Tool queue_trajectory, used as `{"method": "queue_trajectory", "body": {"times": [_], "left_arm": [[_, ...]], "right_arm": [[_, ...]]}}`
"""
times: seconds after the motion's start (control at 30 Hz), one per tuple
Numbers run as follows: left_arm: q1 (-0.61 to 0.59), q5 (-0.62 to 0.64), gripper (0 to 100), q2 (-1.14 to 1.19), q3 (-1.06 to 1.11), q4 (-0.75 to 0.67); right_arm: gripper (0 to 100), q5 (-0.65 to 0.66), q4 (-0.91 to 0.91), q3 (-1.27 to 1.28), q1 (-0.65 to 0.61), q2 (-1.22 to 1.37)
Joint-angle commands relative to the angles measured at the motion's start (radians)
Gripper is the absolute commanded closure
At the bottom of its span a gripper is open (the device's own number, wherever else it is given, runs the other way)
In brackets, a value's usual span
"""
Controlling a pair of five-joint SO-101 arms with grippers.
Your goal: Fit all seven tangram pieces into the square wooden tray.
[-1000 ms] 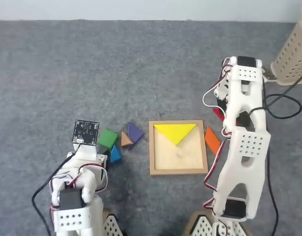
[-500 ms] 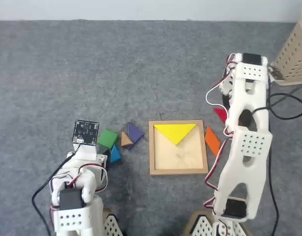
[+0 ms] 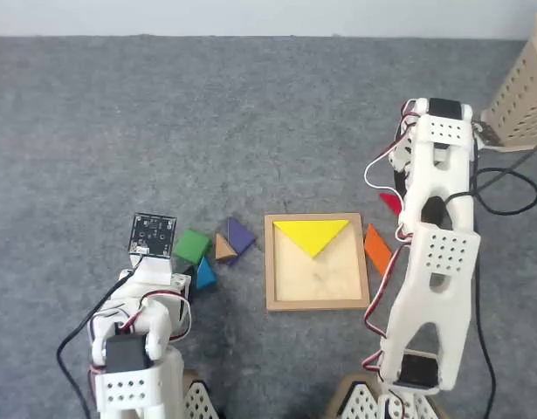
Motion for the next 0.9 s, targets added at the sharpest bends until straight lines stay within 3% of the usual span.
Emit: {"method": "queue_trajectory", "body": {"times": [0.0, 0.17, 0.27, 0.4, 0.6, 0.77, 0.87], "left_arm": [[-0.003, -0.008, 81, -0.017, -0.008, 0.005], [-0.003, -0.008, 81, -0.017, -0.008, 0.005], [-0.003, -0.008, 81, -0.017, -0.008, 0.005], [-0.003, -0.008, 81, -0.017, -0.008, 0.005], [-0.003, -0.008, 81, -0.017, -0.008, 0.005], [-0.003, -0.008, 81, -0.017, -0.008, 0.005], [-0.003, -0.008, 81, -0.017, -0.008, 0.005]], "right_arm": [[58.9, -0.012, 0.030, -0.002, -0.019, 0.042], [64.2, 0.046, 0.028, -0.006, 0.001, 0.042], [74.0, 0.242, -0.012, -0.008, 0.024, 0.036], [81.6, 0.393, -0.044, -0.034, 0.059, 0.039], [83.1, 0.631, -0.036, -0.114, 0.064, 0.045], [87.4, 1.020, -0.024, -0.150, 0.038, 0.045], [87.6, 1.066, 0.002, -0.155, 0.044, 0.036]]}}
